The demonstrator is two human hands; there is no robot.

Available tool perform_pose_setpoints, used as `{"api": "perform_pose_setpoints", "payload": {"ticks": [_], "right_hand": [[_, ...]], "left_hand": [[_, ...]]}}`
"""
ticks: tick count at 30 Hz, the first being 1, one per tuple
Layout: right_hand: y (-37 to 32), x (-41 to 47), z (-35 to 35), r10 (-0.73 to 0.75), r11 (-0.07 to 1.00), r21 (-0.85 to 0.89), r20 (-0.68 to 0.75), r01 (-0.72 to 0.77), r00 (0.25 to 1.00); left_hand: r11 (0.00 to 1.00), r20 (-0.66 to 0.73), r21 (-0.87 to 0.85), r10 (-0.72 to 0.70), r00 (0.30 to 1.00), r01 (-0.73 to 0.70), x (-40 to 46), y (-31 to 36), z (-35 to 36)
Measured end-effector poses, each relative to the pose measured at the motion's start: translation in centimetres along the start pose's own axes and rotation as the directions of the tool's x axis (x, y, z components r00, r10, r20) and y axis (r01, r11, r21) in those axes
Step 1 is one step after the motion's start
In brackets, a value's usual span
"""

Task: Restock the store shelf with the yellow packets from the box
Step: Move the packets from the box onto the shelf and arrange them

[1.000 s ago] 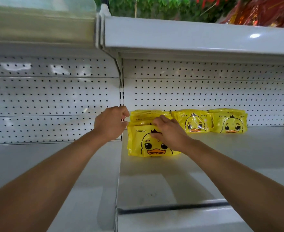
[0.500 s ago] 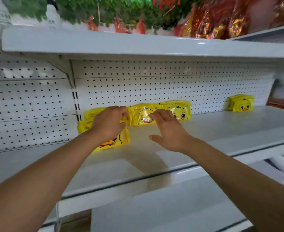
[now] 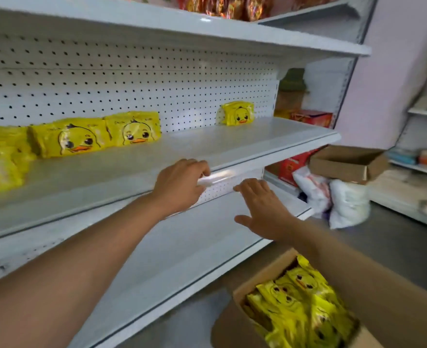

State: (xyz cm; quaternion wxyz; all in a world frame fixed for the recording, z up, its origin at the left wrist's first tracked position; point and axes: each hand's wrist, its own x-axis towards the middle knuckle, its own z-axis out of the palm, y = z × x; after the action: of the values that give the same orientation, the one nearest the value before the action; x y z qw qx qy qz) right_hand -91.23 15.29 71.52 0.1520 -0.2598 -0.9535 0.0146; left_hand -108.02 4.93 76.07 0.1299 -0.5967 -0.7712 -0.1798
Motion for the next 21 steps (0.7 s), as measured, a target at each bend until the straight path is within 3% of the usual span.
{"api": "perform_pose_setpoints", "payload": {"ticks": [7, 12, 21], "right_hand": [[11.3, -9.6, 3.4, 0.223, 0.973, 0.018, 0.159, -0.228, 0.962], [16.9, -14.4, 7.0, 0.388, 0.916, -0.014, 0.291, -0.401, 0.875], [22.7, -19.2, 15.6, 0.547, 0.774, 0.052, 0.446, -0.631, 0.709]], "left_hand": [[0.991, 0.216, -0.105, 0.1, 0.971, -0.079, 0.1, 9.8, 11.0], [0.986, 0.372, -0.137, 0.142, 0.917, -0.097, 0.2, 13.4, 18.1], [0.987, 0.646, -0.12, 0.16, 0.747, -0.108, 0.3, 14.9, 32.4]]}}
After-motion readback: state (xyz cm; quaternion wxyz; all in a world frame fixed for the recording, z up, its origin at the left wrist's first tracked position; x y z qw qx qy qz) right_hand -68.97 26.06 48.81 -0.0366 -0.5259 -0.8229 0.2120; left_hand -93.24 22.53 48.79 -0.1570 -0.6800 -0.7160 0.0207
